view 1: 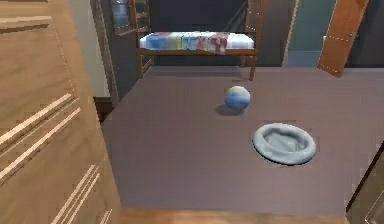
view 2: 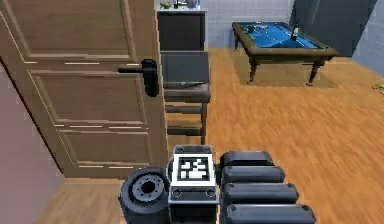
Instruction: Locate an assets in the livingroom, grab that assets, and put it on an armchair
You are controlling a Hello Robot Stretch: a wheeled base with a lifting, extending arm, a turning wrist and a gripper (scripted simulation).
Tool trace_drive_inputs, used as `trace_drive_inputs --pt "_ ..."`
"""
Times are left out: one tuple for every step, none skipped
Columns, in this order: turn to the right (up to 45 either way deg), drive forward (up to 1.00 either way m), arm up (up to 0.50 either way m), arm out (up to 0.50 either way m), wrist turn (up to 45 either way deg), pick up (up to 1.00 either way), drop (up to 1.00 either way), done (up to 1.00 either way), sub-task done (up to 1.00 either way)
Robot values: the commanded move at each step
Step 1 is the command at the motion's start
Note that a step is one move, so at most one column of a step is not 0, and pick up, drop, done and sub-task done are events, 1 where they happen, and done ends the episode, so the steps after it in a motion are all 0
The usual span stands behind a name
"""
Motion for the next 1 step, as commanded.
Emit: trace_drive_inputs --pt "0.0 0.55 0.0 0.0 0.0 0.0 0.0 0.0 0.0"
